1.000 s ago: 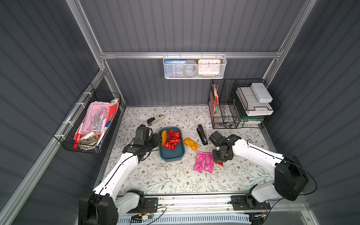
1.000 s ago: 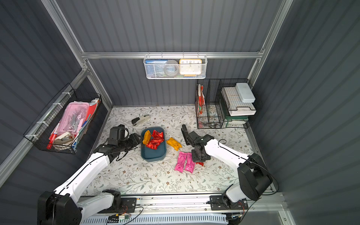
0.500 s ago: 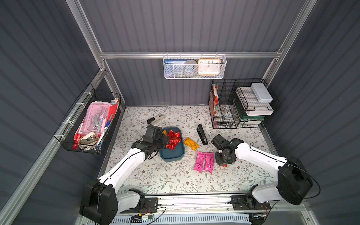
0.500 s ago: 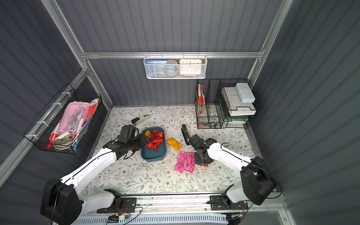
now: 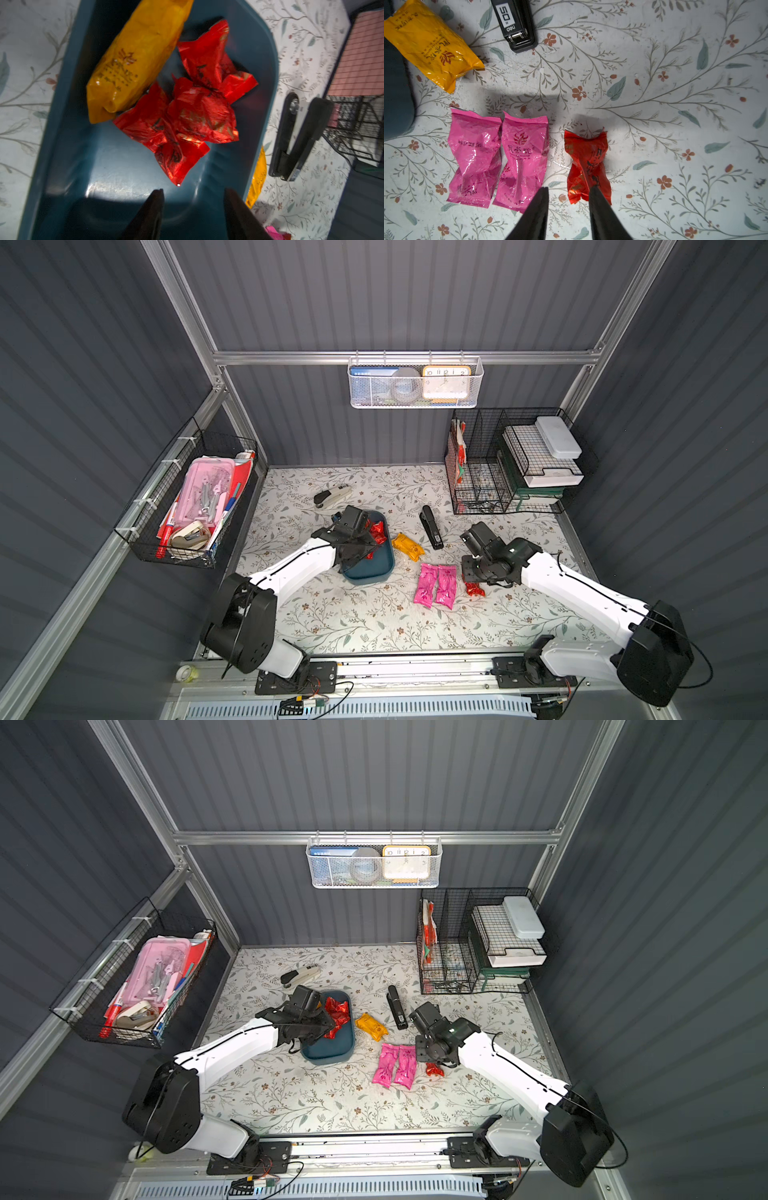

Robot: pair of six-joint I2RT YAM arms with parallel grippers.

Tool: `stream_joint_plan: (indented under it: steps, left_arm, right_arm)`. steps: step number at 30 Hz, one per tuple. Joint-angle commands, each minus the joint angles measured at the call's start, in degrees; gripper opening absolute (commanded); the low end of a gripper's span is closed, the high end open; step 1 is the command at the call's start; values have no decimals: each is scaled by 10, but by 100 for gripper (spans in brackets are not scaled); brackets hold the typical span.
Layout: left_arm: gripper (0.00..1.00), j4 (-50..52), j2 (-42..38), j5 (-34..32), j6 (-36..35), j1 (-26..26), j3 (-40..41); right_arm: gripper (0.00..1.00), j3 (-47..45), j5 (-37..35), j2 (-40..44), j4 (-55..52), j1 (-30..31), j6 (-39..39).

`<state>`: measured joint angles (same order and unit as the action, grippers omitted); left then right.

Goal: Take the tea bags out of the storage box
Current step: Place the tea bag at the center of the board, then pick up the tea bag from the storage box.

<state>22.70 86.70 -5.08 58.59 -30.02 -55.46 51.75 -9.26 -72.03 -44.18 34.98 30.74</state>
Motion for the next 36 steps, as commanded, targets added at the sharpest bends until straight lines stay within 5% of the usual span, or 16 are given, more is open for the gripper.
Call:
stream_joint_plan:
  steps: [1,20,30,36]
  left_arm:
    - [48,36,25,-48,27,-1,-20]
    - [27,-23,122,-60,77,-1,-41]
    - [3,15,91,-85,83,-1,-31]
    - [0,40,42,-97,67,-1,-17]
  right_arm:
    - [38,2,4,-5,0,-1,14]
    - [35,-7,19,-3,13,-2,24]
    - [34,-12,30,-1,17,-1,28]
    - [33,-11,42,-2,29,-2,33]
